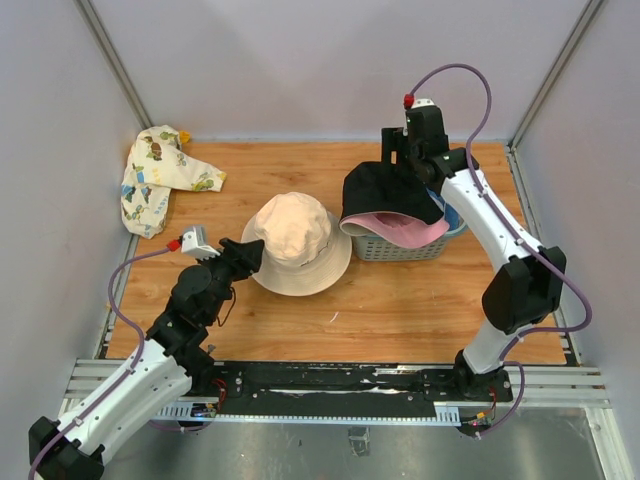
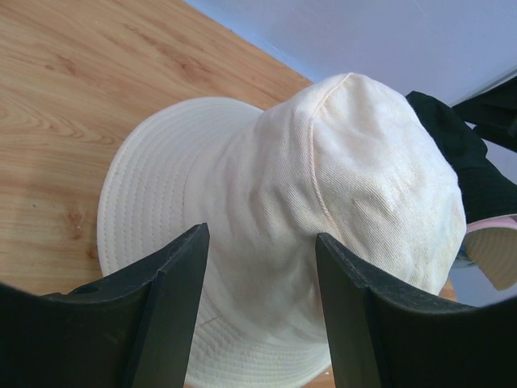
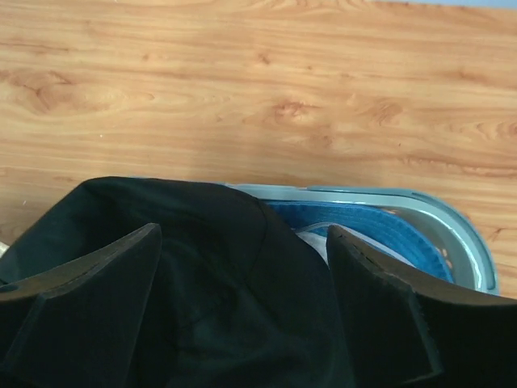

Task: Stack the hats
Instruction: Adjust the hat in the bin.

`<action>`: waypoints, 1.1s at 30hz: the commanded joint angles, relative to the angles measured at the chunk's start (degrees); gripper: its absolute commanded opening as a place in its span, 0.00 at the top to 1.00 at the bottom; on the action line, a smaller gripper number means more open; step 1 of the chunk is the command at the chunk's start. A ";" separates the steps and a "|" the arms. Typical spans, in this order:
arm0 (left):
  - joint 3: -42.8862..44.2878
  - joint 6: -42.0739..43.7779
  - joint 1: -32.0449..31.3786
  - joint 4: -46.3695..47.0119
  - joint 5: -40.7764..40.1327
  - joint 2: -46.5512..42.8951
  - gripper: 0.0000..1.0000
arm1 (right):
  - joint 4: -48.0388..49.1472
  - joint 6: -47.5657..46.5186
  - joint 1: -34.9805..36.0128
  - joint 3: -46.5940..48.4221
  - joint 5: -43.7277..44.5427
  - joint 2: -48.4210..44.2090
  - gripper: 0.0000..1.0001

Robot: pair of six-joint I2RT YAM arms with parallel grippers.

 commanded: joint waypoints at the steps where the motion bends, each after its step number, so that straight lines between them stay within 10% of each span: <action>1: 0.95 1.22 0.24 1.26 0.48 0.37 0.40 | -1.28 2.39 -1.45 -0.82 -4.59 0.61 0.20; 11: 0.11 0.88 0.29 1.40 0.37 0.27 0.40 | 0.48 4.11 -2.66 -3.88 -10.10 0.54 0.99; 33: 0.68 -0.19 0.24 2.28 2.44 2.13 0.40 | 4.35 1.33 -2.41 0.94 -7.20 -15.85 1.00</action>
